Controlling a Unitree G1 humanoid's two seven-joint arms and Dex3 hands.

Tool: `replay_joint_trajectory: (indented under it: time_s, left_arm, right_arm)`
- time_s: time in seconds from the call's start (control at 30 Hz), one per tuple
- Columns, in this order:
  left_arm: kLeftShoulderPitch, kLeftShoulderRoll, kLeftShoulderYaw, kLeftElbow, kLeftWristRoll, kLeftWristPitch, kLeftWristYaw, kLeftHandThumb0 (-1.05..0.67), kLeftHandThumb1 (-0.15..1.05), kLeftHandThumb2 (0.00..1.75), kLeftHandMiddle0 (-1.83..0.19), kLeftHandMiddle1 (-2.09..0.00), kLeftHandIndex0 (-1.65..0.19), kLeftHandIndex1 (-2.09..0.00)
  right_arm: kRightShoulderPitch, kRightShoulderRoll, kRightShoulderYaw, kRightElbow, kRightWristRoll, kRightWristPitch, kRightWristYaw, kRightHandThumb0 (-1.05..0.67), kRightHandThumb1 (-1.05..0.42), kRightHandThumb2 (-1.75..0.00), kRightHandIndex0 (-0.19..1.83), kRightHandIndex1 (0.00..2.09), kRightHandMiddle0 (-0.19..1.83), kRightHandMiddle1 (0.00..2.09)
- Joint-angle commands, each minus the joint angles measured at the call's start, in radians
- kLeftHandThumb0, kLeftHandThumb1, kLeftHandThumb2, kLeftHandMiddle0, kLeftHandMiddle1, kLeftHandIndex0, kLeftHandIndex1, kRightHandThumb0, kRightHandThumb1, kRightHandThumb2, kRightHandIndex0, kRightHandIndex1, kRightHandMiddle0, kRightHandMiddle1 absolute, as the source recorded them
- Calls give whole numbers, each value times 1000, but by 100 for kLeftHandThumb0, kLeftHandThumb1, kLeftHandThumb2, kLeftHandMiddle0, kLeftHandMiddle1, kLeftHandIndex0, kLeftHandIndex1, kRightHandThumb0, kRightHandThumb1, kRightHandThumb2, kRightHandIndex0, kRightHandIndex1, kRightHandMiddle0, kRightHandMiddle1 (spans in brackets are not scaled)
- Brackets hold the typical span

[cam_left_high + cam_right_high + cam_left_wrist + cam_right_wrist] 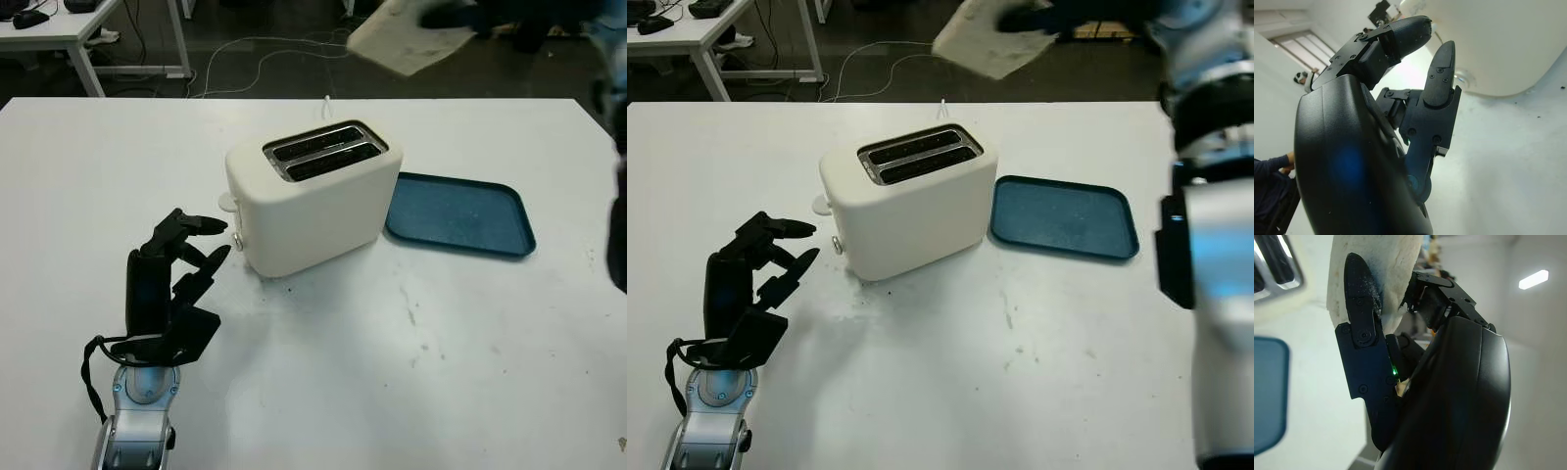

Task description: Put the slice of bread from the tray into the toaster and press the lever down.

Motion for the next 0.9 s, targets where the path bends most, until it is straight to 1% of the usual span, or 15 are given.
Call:
replay_joint_trajectory:
  time_s: [0.0,0.17,0.33,0.4,0.57,0.73,0.83,0.87]
  left_arm:
    - [0,-2,2,-7,9,-2,7,-23,92,16,-62,-162,-58,-99]
    - [-4,-5,4,-3,-1,-8,9,-23,92,16,-62,-163,-59,-100]
    - [-4,-9,3,-16,-6,9,1,-23,92,15,-62,-163,-58,-99]
    - [-5,-7,4,-13,-12,4,-3,-22,92,17,-61,-164,-58,-99]
    - [-9,-4,3,-10,-5,2,-1,-22,92,16,-61,-164,-58,-99]
    - [-11,-5,1,-9,-2,7,-2,-23,92,15,-61,-164,-58,-99]
    - [-10,-9,0,-16,5,23,0,-24,92,15,-61,-163,-58,-98]
    - [-10,-8,-1,-15,5,22,0,-24,92,15,-62,-163,-58,-98]
  right_arm:
    - [-28,35,9,3,-6,28,19,-52,-92,-22,110,175,94,175]
    - [-28,91,50,4,-38,29,30,-53,-92,-23,111,175,96,175]
    - [-20,133,68,6,-39,61,65,-56,-92,-20,112,175,98,175]
    - [-12,136,84,5,-50,46,70,-58,-92,-21,114,175,99,175]
    - [-8,138,87,7,-39,63,114,-65,-92,-23,114,175,98,175]
    - [-11,128,84,-6,-42,60,112,-64,-92,-25,116,175,101,175]
    - [-22,125,57,-11,-11,89,144,-58,-92,-24,116,175,101,175]
    - [-25,122,49,-12,-4,90,152,-59,-92,-24,116,175,102,175]
